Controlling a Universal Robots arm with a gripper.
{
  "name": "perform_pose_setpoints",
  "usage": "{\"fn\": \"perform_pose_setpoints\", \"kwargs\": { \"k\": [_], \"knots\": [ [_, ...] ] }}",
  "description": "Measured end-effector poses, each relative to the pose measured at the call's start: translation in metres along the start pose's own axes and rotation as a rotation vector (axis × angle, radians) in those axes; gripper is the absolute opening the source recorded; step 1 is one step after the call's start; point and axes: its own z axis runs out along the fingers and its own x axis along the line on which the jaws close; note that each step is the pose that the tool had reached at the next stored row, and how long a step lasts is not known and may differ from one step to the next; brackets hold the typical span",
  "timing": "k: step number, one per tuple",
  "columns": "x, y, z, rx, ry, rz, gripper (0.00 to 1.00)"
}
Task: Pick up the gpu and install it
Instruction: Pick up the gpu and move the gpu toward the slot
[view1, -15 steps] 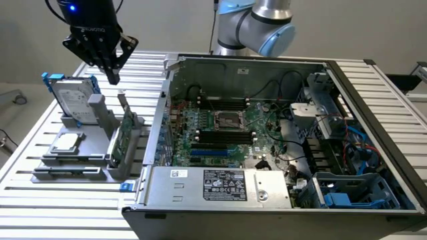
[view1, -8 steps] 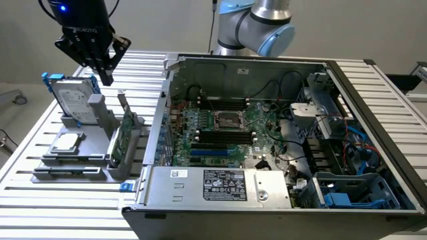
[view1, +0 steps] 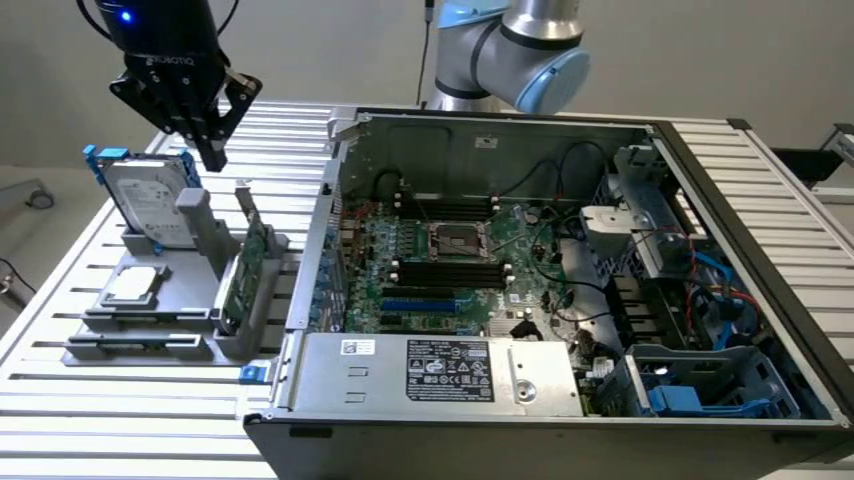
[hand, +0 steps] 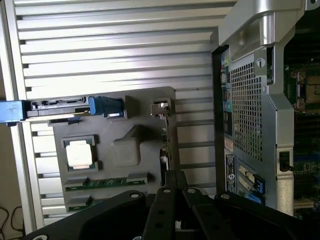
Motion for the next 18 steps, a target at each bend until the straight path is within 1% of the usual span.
{"fn": "perform_pose_setpoints", "kwargs": {
  "k": [4,5,7,8,9,10,12,18],
  "knots": [
    [0.000,0.0000,0.0000,0.0000,0.0000,0.000,0.11],
    [0.000,0.0000,0.0000,0.0000,0.0000,0.000,0.12],
    [0.000,0.0000,0.0000,0.0000,0.0000,0.000,0.24],
    [0.000,0.0000,0.0000,0.0000,0.0000,0.000,0.24],
    [0.000,0.0000,0.0000,0.0000,0.0000,0.000,0.30],
    [0.000,0.0000,0.0000,0.0000,0.0000,0.000,0.30],
    [0.000,-0.0003,0.0019,0.0002,0.0001,0.000,0.42],
    [0.004,-0.0042,0.0129,0.0002,0.0000,0.000,0.42]
  ]
}}
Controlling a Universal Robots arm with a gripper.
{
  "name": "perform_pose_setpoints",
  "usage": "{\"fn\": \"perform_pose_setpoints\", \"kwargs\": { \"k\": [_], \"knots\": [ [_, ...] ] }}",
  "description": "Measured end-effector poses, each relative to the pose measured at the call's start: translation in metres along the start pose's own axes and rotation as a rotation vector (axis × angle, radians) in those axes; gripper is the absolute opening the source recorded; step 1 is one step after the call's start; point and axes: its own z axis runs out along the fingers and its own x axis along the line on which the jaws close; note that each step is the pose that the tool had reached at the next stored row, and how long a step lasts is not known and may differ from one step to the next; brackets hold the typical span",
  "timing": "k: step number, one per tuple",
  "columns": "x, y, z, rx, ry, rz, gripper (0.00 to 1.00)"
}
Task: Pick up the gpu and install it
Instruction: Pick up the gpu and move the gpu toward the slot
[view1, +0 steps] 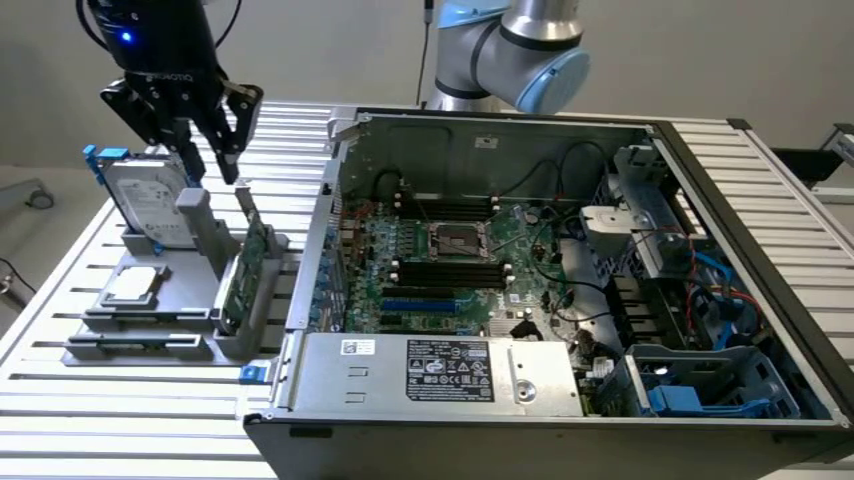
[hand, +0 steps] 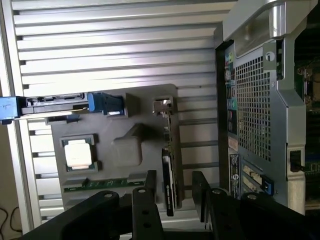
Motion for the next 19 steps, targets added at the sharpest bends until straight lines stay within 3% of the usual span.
{"fn": "perform_pose_setpoints", "kwargs": {
  "k": [19],
  "knots": [
    [0.001,-0.0158,0.0347,-0.0002,-0.0001,-0.010,0.42]
  ]
}}
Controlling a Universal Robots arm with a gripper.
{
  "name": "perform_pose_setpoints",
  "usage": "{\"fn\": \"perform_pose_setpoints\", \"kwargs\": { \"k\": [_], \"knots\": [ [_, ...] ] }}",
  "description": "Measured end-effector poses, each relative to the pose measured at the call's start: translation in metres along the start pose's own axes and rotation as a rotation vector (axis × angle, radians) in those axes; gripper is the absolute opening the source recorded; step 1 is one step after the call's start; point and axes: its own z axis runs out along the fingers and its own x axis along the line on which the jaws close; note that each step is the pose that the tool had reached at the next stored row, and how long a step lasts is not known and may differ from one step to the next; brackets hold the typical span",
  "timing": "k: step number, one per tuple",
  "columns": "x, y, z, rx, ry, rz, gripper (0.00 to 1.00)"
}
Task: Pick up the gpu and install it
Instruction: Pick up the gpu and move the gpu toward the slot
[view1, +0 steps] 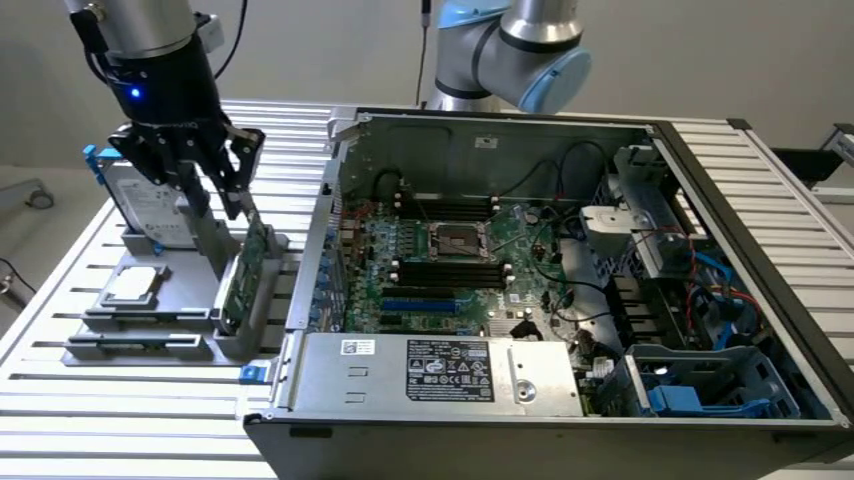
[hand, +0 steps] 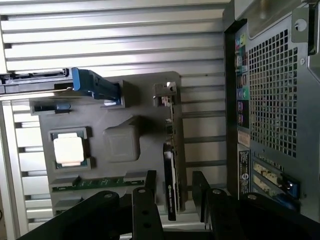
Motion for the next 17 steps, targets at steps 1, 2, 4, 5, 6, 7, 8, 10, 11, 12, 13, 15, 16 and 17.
{"fn": "perform_pose_setpoints", "kwargs": {
  "k": [1,2,4,5,6,7,8,10,11,12,13,15,16,17],
  "knots": [
    [0.000,-0.0008,0.0018,0.0000,0.0001,-0.001,0.42],
    [0.000,-0.0015,0.0036,0.0001,0.0000,-0.002,0.42],
    [0.000,-0.0030,0.0073,0.0000,0.0001,-0.004,0.42],
    [0.000,-0.0037,0.0090,0.0000,0.0001,-0.005,0.42],
    [0.000,-0.0044,0.0109,0.0000,0.0000,-0.006,0.42],
    [0.000,-0.0052,0.0129,-0.0001,0.0000,-0.007,0.42],
    [0.000,-0.0058,0.0147,-0.0001,0.0000,-0.008,0.42],
    [0.000,-0.0070,0.0183,-0.0001,0.0000,-0.011,0.42],
    [0.000,-0.0076,0.0201,-0.0002,0.0000,-0.013,0.42],
    [0.000,-0.0081,0.0218,-0.0001,0.0000,-0.015,0.42],
    [0.000,-0.0086,0.0237,-0.0002,-0.0001,-0.017,0.42],
    [0.000,-0.0093,0.0272,-0.0003,-0.0001,-0.022,0.42],
    [0.000,-0.0096,0.0291,-0.0004,-0.0002,-0.025,0.42],
    [0.000,-0.0099,0.0311,-0.0005,-0.0002,-0.029,0.42]
  ]
}}
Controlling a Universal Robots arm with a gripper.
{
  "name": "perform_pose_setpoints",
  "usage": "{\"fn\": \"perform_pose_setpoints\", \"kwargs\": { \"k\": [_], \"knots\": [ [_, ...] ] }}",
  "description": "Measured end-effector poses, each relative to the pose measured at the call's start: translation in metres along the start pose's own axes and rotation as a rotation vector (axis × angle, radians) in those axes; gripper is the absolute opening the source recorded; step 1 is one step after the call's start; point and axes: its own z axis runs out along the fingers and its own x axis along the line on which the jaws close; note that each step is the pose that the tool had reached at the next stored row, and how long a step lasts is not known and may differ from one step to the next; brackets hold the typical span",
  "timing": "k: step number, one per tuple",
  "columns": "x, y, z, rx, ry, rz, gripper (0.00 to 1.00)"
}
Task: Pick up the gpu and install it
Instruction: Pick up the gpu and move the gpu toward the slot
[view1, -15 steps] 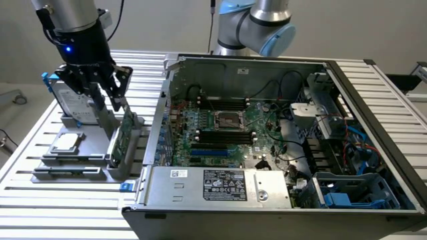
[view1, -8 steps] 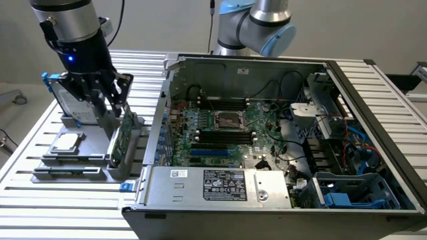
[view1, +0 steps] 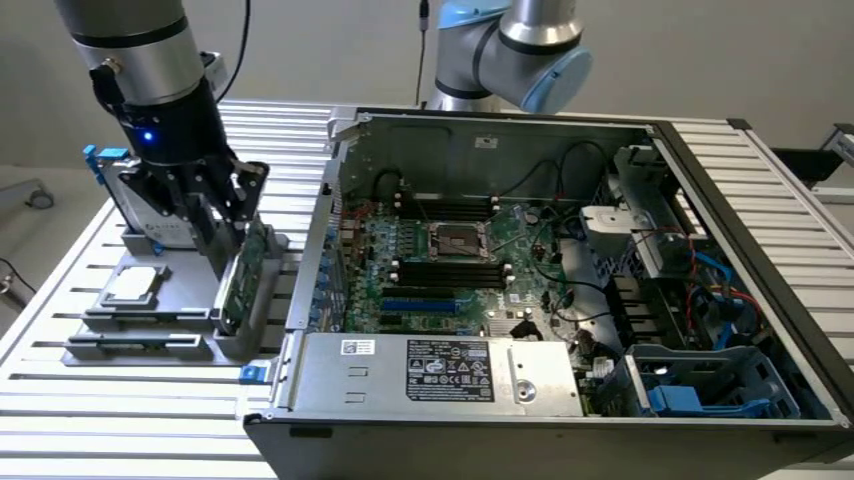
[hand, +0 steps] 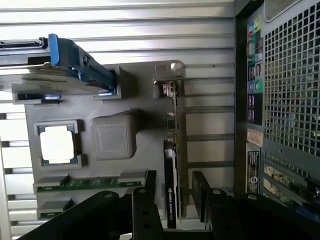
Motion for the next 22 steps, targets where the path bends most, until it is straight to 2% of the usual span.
{"fn": "perform_pose_setpoints", "kwargs": {
  "k": [18,22],
  "knots": [
    [0.000,-0.0020,0.0328,-0.0011,-0.0008,-0.064,0.42],
    [0.001,-0.0020,0.0398,-0.0012,-0.0037,-0.068,0.42]
  ]
}}
